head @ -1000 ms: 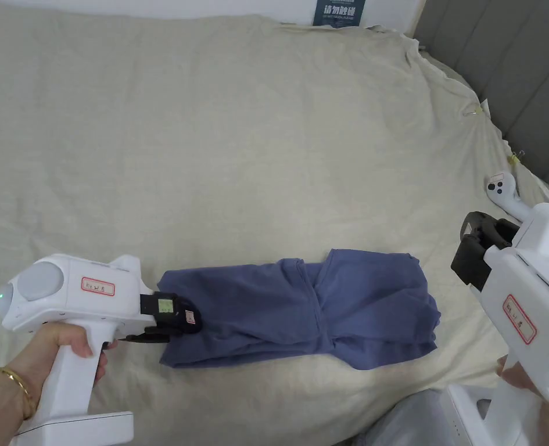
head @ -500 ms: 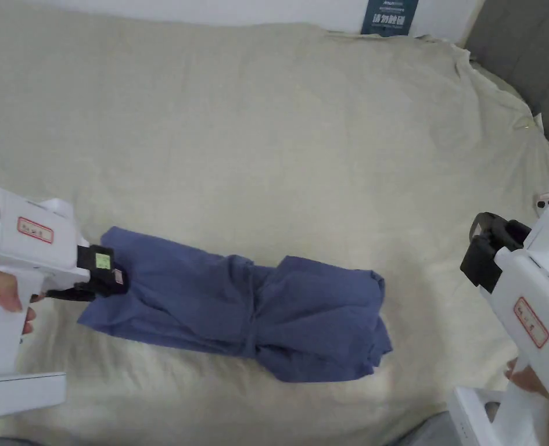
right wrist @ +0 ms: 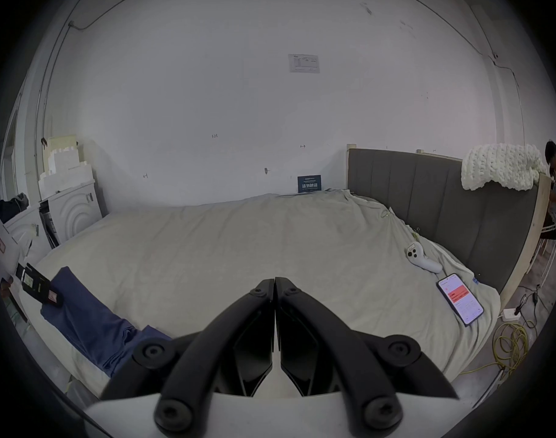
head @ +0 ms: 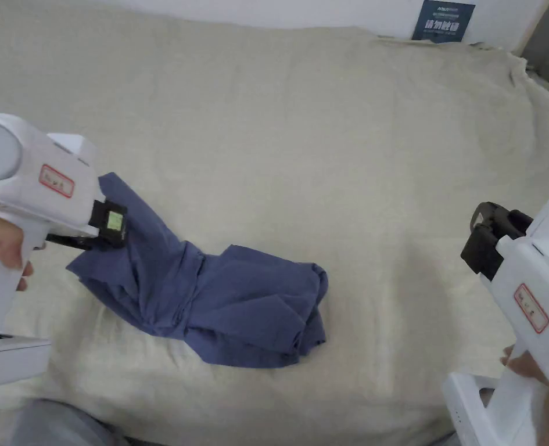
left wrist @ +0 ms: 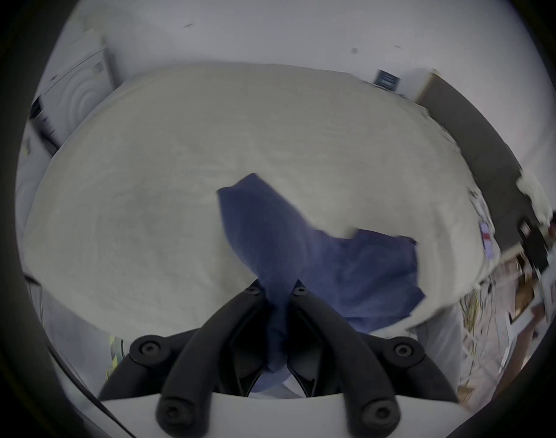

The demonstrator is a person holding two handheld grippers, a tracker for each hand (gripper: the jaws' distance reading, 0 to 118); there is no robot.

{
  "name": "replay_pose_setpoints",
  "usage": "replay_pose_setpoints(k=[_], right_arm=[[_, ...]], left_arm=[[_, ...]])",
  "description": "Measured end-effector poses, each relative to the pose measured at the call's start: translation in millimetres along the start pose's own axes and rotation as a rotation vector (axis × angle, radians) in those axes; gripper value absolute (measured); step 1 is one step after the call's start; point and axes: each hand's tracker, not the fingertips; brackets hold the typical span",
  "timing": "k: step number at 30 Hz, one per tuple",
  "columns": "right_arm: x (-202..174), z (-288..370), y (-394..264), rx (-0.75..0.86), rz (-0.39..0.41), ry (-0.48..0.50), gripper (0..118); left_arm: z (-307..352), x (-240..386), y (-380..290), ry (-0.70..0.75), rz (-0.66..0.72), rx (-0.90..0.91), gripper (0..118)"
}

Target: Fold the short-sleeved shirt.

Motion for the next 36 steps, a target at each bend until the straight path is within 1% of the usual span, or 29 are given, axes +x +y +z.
replay_pose_setpoints(k=[2, 4, 9, 13, 17, 19, 20, 21, 23, 24, 25, 26, 27, 29, 32, 33, 34, 35, 36], right_arm=[[1, 5, 1, 0.009, 0.005, -0.005, 0], [6, 9, 1, 0.016, 0.002, -0.013, 0], [24, 19, -3, 0.022, -0.021, -0.047, 0], [40, 28, -6, 0.016, -0.030, -0.084, 0], [56, 35, -8, 0.012, -0.044, -0.126, 0], [62, 39, -9, 0.012, -0.046, -0.147, 0], [65, 40, -9, 0.012, -0.047, -0.153, 0], [67, 40, -9, 0.012, -0.048, -0.160, 0], [71, 40, -9, 0.011, -0.055, -0.168, 0], [73, 39, -9, 0.010, -0.063, -0.169, 0], [73, 37, -10, 0.003, -0.078, -0.161, 0], [73, 36, -10, 0.001, -0.083, -0.158, 0], [72, 34, -11, -0.001, -0.087, -0.154, 0], [67, 32, -12, -0.002, -0.082, -0.150, 0], [61, 29, -13, -0.007, -0.081, -0.129, 0], [58, 28, -14, -0.007, -0.080, -0.122, 0], [56, 28, -14, -0.007, -0.078, -0.116, 0], [54, 28, -14, -0.004, -0.075, -0.111, 0], [52, 27, -13, -0.004, -0.071, -0.107, 0]], left_arm=[[-3, 30, 6, -0.032, -0.061, -0.006, 7], [-11, 62, 9, -0.066, -0.150, -0.019, 7], [-55, 137, 13, -0.125, -0.262, -0.082, 7], [-104, 180, 11, -0.142, -0.263, -0.161, 7], [-157, 209, 1, -0.094, -0.278, -0.222, 7], [-175, 212, -5, -0.074, -0.241, -0.241, 11], [-181, 212, -7, -0.074, -0.235, -0.247, 20], [-185, 210, -8, -0.093, -0.219, -0.250, 36], [-179, 202, -7, -0.190, -0.159, -0.248, 63], [-173, 199, -5, -0.238, -0.124, -0.236, 81], [-164, 196, -2, -0.273, -0.106, -0.215, 95], [-159, 195, 0, -0.275, -0.113, -0.194, 103], [-147, 191, 7, -0.291, -0.122, -0.137, 105], [-126, 180, 11, -0.315, -0.121, -0.028, 105], [-100, 164, 15, -0.271, -0.099, 0.102, 105], [-95, 159, 14, -0.226, -0.089, 0.160, 99], [-92, 156, 11, -0.186, -0.093, 0.218, 86], [-92, 155, 7, -0.133, -0.113, 0.265, 65], [-96, 155, 0, -0.077, -0.150, 0.303, 23]])
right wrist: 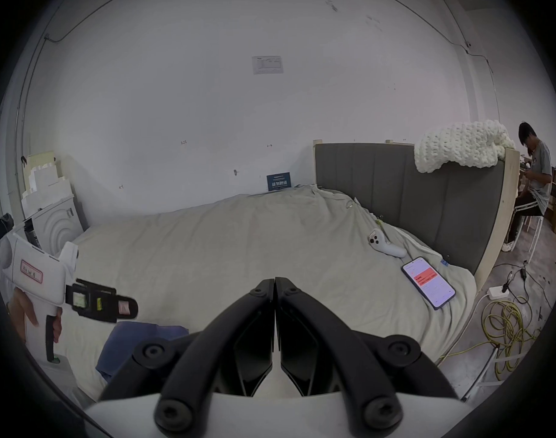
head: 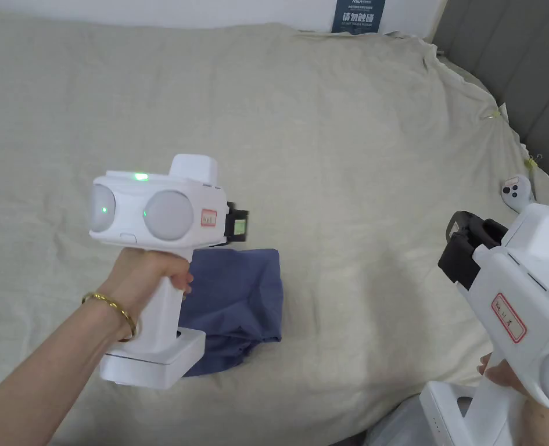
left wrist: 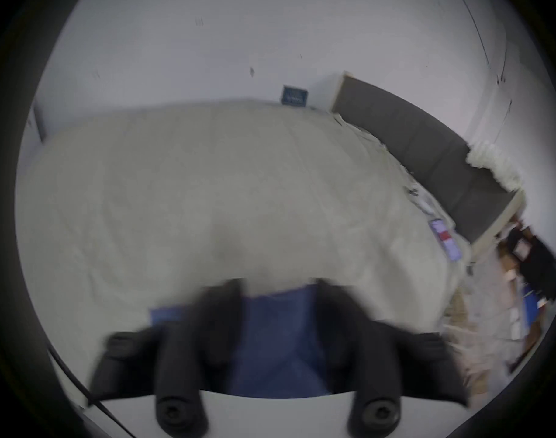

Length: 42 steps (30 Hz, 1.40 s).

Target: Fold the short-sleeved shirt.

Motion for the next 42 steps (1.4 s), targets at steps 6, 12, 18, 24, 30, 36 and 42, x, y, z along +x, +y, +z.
replay_pose_setpoints(k=[6, 12, 18, 24, 30, 36, 42], right_arm=[[-6, 1, 0, -0.002, 0.014, 0.009, 0], [1, 4, 0, -0.010, 0.024, -0.013, 0], [13, 3, -3, -0.031, 0.007, -0.040, 0], [12, 1, -5, -0.039, 0.013, -0.040, 0], [-2, 2, 6, -0.012, 0.033, -0.005, 0], [-34, 0, 19, 0.044, 0.061, 0.067, 0], [-92, -10, 13, 0.087, 0.081, 0.175, 0]], left_arm=[[-32, 12, -54, 0.001, 0.007, -0.022, 0], [-70, 54, -100, -0.004, -0.054, -0.086, 0], [-86, 90, -113, 0.031, -0.190, -0.074, 0], [-86, 103, -107, -0.006, -0.196, -0.085, 0], [-41, 83, -55, -0.250, -0.026, -0.030, 0], [36, 20, -17, -0.174, 0.086, 0.246, 0], [89, -37, -33, 0.126, 0.056, 0.449, 0]])
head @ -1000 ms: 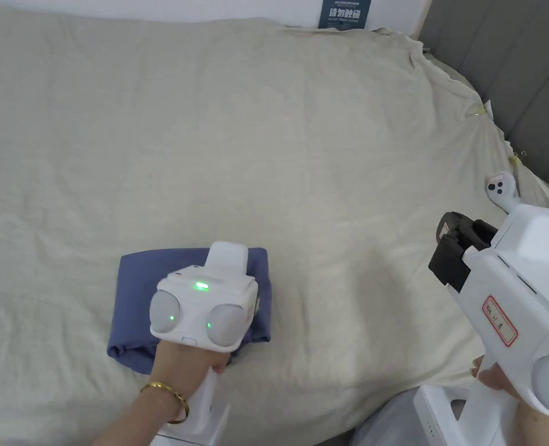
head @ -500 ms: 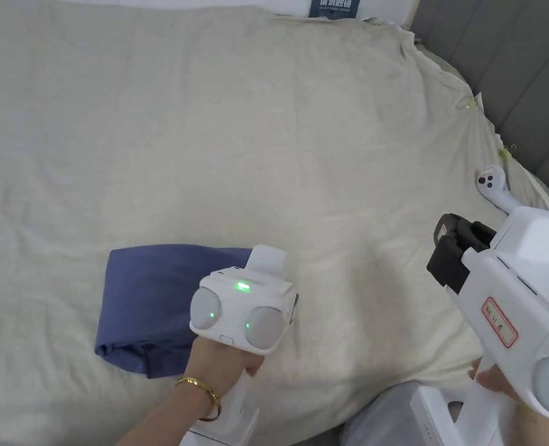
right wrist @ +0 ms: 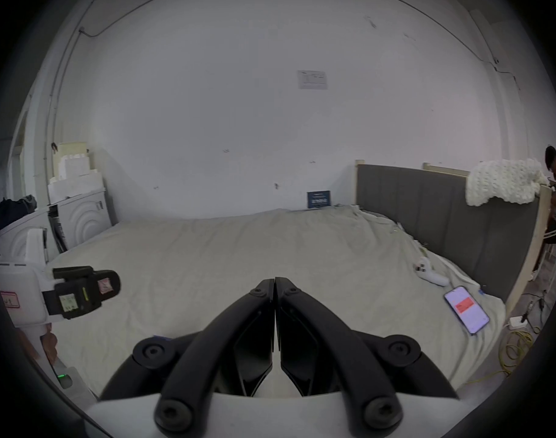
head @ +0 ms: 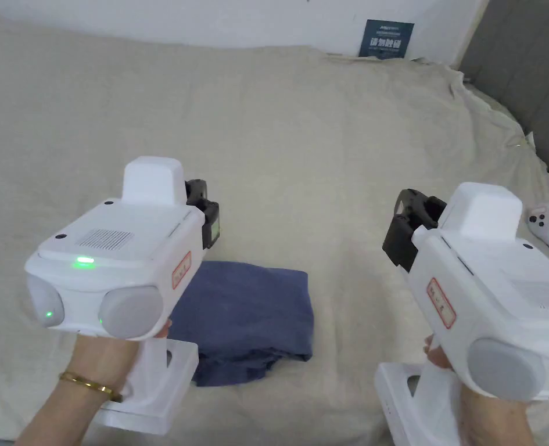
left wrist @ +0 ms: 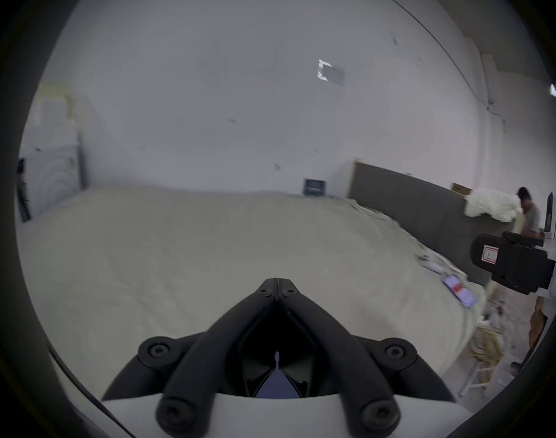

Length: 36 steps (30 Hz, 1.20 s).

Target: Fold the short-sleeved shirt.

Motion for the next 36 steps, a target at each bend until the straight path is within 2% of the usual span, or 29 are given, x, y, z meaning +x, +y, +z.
replay_pose_setpoints(k=[4, 7, 10, 12, 15, 18, 19, 23, 25, 26, 27, 28, 29, 30, 31, 33, 36], right_arm=[[-49, -21, -19, -0.001, -0.017, 0.093, 0], [-89, -42, -48, -0.040, 0.061, 0.150, 0], [-114, -65, -85, -0.146, 0.065, 0.178, 0], [-125, -79, -114, -0.194, 0.065, 0.180, 0], [-135, -94, -150, -0.306, 0.114, 0.165, 0], [-132, -101, -176, -0.398, 0.056, 0.135, 0], [-129, -102, -184, -0.408, 0.048, 0.129, 0], [-134, -95, -196, -0.356, 0.125, 0.120, 0], [-131, -99, -195, -0.373, 0.098, 0.118, 0], [-127, -100, -197, -0.379, 0.059, 0.119, 0], [-126, -99, -195, -0.381, 0.026, 0.123, 0], [-124, -99, -195, -0.380, 0.022, 0.126, 0], [-124, -99, -195, -0.381, 0.026, 0.128, 0], [-124, -99, -195, -0.382, 0.028, 0.130, 0], [-124, -99, -193, -0.385, 0.028, 0.132, 0], [-120, -100, -193, -0.395, -0.008, 0.139, 0], [-117, -101, -192, -0.399, -0.035, 0.145, 0]], left_arm=[[19, -32, -10, 0.082, 0.003, -0.020, 0], [28, -53, -19, 0.114, 0.042, -0.050, 0], [34, -66, -26, 0.133, 0.055, -0.072, 0], [36, -71, -32, 0.153, 0.048, -0.089, 0], [33, -78, -40, 0.174, 0.030, -0.114, 0], [28, -86, -46, 0.166, 0.069, -0.151, 0], [25, -88, -48, 0.162, 0.070, -0.157, 0], [12, -93, -50, 0.124, 0.092, -0.215, 1], [2, -99, -49, 0.061, 0.160, -0.267, 18], [-5, -104, -49, 0.008, 0.217, -0.297, 37], [-12, -108, -48, -0.026, 0.256, -0.326, 74], [-21, -113, -50, -0.065, 0.285, -0.365, 103], [-30, -116, -52, -0.099, 0.308, -0.394, 118], [-35, -118, -55, -0.099, 0.302, -0.411, 117], [-38, -120, -54, -0.177, 0.335, -0.390, 118], [-49, -119, -54, -0.246, 0.321, -0.495, 118], [-73, -124, -59, -0.333, 0.380, -0.646, 118]])
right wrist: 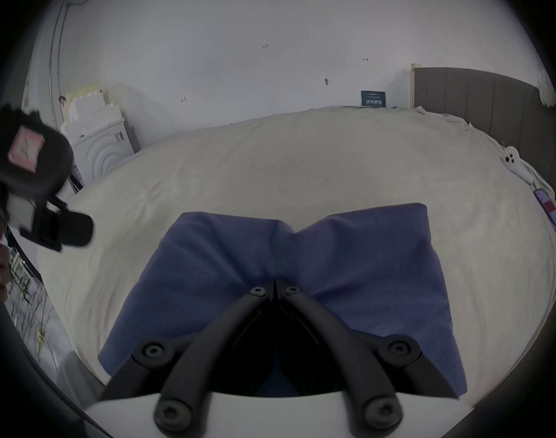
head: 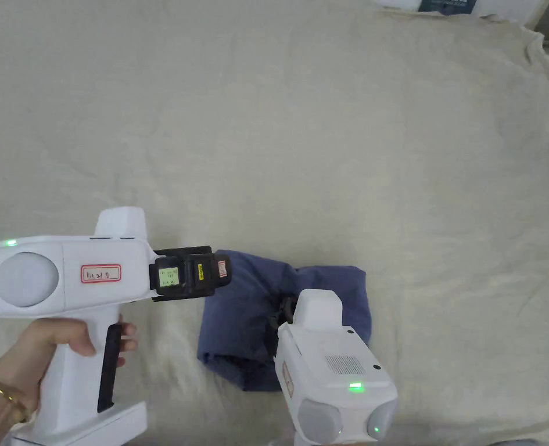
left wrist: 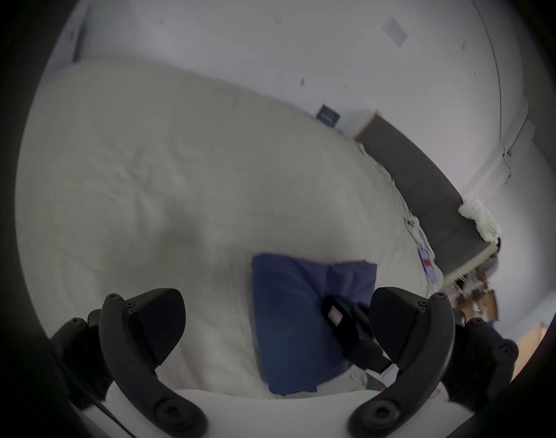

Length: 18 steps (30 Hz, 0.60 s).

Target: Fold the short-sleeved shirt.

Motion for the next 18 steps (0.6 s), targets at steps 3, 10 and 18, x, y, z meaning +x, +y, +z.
replay_pose_setpoints(k=[3, 10, 18], right_arm=[[0, 0, 1, -0.001, -0.002, 0.003, 0], [2, 0, 3, -0.009, -0.003, 0.014, 0], [3, -2, 5, -0.019, -0.022, 0.024, 0]], left_arm=[[-27, -21, 10, -0.059, 0.071, -0.151, 118], [-62, -50, 11, -0.244, 0.246, -0.280, 105], [-89, -50, 15, -0.345, 0.259, -0.370, 79]])
